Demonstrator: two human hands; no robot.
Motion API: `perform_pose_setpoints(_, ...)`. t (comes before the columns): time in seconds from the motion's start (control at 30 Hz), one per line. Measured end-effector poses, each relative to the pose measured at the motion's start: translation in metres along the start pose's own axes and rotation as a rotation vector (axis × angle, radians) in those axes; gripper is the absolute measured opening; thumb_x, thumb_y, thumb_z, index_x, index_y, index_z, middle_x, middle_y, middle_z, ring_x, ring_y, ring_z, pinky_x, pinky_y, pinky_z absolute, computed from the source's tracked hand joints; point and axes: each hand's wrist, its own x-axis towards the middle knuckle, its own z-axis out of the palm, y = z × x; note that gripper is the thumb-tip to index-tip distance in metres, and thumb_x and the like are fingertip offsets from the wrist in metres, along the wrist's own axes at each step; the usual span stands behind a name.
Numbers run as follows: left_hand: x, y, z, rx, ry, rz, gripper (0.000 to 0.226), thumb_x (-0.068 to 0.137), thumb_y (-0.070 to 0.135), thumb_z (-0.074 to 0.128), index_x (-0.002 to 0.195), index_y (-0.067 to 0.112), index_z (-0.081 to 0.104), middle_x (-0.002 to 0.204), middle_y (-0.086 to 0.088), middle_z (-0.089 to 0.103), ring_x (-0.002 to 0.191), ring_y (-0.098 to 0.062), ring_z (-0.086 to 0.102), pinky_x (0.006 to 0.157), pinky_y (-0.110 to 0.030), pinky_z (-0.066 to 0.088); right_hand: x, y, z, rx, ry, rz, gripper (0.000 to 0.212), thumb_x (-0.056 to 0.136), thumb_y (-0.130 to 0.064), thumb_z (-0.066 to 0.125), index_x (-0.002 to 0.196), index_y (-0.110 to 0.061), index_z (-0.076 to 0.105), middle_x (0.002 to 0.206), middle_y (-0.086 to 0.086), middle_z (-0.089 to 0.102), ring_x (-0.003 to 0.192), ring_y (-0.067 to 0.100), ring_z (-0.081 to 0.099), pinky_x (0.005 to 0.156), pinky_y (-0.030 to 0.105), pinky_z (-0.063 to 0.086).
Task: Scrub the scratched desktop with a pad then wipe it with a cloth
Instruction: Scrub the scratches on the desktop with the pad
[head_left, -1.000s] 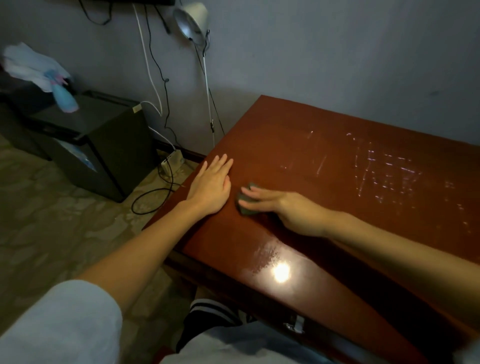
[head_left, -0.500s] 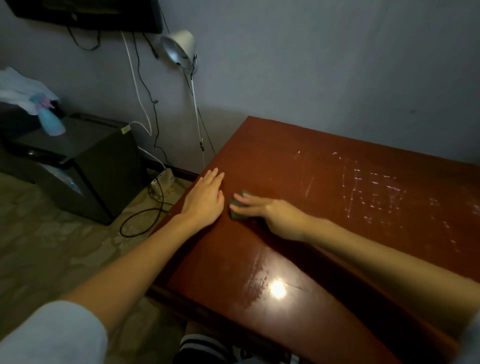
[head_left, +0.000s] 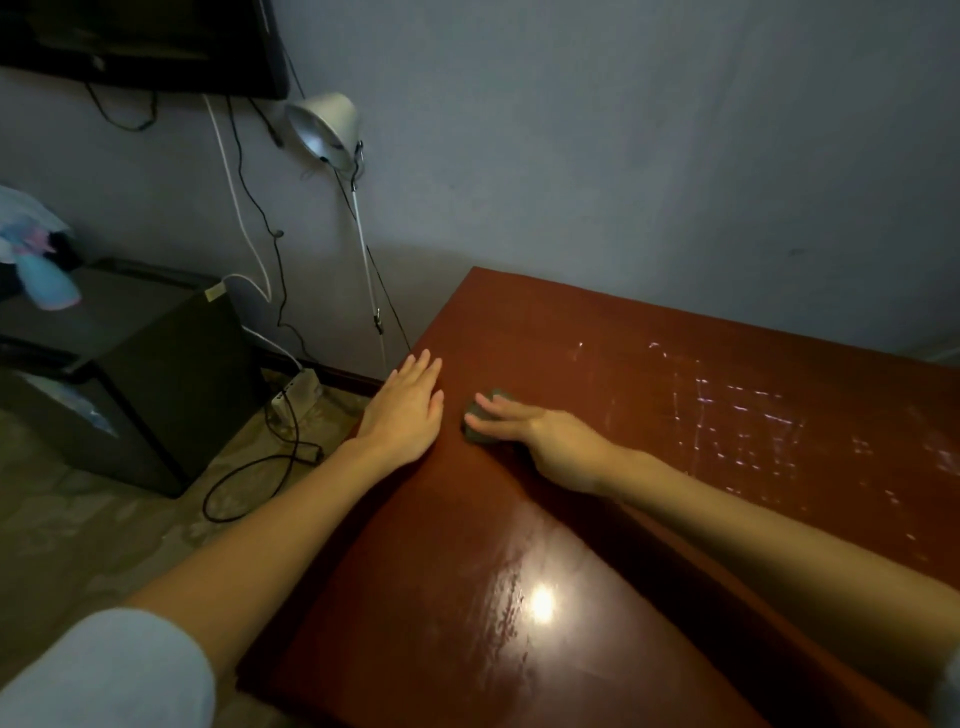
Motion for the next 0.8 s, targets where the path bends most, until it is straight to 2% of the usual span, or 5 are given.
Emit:
perform_pose_setpoints(0.13, 0.013, 0.003, 0.007, -0.013, -0.007, 0.029, 0.055, 0.103, 0.034, 0.029, 0.153, 0.015, 0.014, 0.161, -0.004, 0.007, 0.148, -0.017, 0.005, 0.120, -0.031, 0.005, -0.031, 0.017, -0.007, 0.067, -0.001, 0.008, 0.078, 0.085, 0.016, 0.034, 0.144, -0.035, 0.034, 0.155, -0.012, 0.017, 0.143, 0.001, 0.011, 0.114, 0.010, 0.007)
perform_pose_setpoints(0.33, 0.013, 0.003, 0.018, 0.017, 0.025, 0.029, 0.055, 0.102, 0.041, 0.027, 0.153, 0.021, 0.017, 0.161, 0.001, 0.009, 0.148, -0.012, 0.005, 0.119, -0.029, 0.001, 0.021, 0.072, -0.029, 0.009, 0.031, 0.261, 0.066, 0.093, 0.008, 0.033, 0.145, -0.033, 0.035, 0.157, -0.004, 0.020, 0.146, 0.015, 0.016, 0.119, 0.036, 0.019)
perform_pose_setpoints(0.47, 0.015, 0.003, 0.018, 0.012, 0.049, 0.032, 0.055, 0.101, 0.040, 0.030, 0.152, 0.021, 0.020, 0.160, 0.002, 0.011, 0.147, -0.011, 0.006, 0.119, -0.029, 0.003, 0.050, 0.054, -0.014, 0.021, 0.053, 0.186, 0.065, 0.093, 0.008, 0.033, 0.145, -0.031, 0.034, 0.157, -0.002, 0.020, 0.146, 0.015, 0.015, 0.118, 0.032, 0.019)
perform_pose_setpoints(0.63, 0.016, 0.002, 0.022, 0.011, 0.066, 0.036, 0.055, 0.101, 0.040, 0.029, 0.152, 0.022, 0.020, 0.160, 0.003, 0.010, 0.147, -0.010, 0.006, 0.119, -0.028, 0.002, 0.008, 0.051, -0.010, 0.063, 0.011, 0.023, 0.075, 0.087, 0.016, 0.033, 0.144, -0.032, 0.037, 0.155, -0.009, 0.021, 0.143, 0.005, 0.013, 0.116, 0.019, 0.014)
perform_pose_setpoints(0.8, 0.014, 0.002, 0.023, 0.007, 0.092, 0.031, 0.055, 0.101, 0.041, 0.029, 0.152, 0.023, 0.021, 0.160, 0.004, 0.012, 0.147, -0.009, 0.007, 0.118, -0.027, 0.001, 0.017, 0.119, -0.038, -0.024, 0.045, 0.294, 0.080, 0.085, 0.019, 0.032, 0.144, -0.035, 0.035, 0.156, -0.005, 0.021, 0.145, 0.016, 0.018, 0.118, 0.039, 0.023)
